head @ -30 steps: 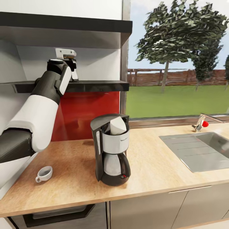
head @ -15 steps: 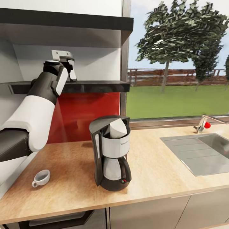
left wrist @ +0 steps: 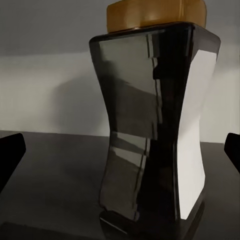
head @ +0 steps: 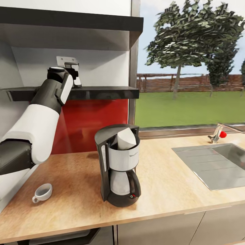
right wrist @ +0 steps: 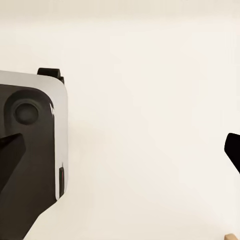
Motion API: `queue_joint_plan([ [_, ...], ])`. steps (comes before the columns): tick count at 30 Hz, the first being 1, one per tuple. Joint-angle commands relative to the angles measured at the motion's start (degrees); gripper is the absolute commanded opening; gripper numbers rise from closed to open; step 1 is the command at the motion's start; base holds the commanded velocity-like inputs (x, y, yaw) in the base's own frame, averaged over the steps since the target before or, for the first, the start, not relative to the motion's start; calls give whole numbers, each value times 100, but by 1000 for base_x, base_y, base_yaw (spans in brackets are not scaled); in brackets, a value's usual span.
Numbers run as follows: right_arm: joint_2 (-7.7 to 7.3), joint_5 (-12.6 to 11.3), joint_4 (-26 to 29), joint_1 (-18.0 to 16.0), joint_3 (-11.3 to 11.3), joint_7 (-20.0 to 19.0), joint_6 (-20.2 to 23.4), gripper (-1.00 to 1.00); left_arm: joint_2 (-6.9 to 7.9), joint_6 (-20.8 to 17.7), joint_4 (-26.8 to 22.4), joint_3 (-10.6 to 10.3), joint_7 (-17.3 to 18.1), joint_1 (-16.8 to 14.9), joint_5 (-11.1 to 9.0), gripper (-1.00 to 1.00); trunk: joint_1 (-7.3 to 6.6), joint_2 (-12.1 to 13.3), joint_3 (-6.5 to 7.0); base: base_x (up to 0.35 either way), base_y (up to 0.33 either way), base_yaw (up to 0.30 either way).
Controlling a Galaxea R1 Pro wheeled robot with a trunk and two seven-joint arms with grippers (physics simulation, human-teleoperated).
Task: Set up a coffee station on the kitchen countertop: keep the coffee maker on the countertop, move the bottle of coffee from the kitchen shelf to the counter next to the coffee maker, place a paper coffee filter on top of the coffee maker, put the saucer next to the coffee maker with the coffee cup on the saucer, and place the electric kettle next to the coffee maker.
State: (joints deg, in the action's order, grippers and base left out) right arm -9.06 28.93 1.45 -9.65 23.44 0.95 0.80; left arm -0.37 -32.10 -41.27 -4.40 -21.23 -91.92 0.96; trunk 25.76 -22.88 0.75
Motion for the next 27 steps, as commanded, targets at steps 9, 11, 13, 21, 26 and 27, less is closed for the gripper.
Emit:
queue_joint_plan([
  [9,1,60,1,-1,46,10,8,100,-6,-32,-12,-17,-21,-1,5,100,2,-4,-2,99,0,0],
  [11,1,60,3,-1,46,10,8,100,-2,-28,-12,-17,-21,-1,8,100,2,-4,-2,49,0,0],
  [13,1,60,4,-1,46,10,8,100,0,-26,-12,-14,-21,-1,9,100,2,-4,-2,16,0,0],
  [21,1,60,-2,-1,46,5,14,100,4,-25,-12,-9,-27,-1,15,100,2,-4,-2,86,0,0],
  [26,1,60,-4,-1,46,-5,17,100,10,-25,-12,-8,-31,0,18,100,2,-4,-2,25,0,0],
  [27,1,60,-4,-1,46,-3,17,100,10,-25,-12,-8,-31,3,18,100,2,-4,-2,8,0,0],
])
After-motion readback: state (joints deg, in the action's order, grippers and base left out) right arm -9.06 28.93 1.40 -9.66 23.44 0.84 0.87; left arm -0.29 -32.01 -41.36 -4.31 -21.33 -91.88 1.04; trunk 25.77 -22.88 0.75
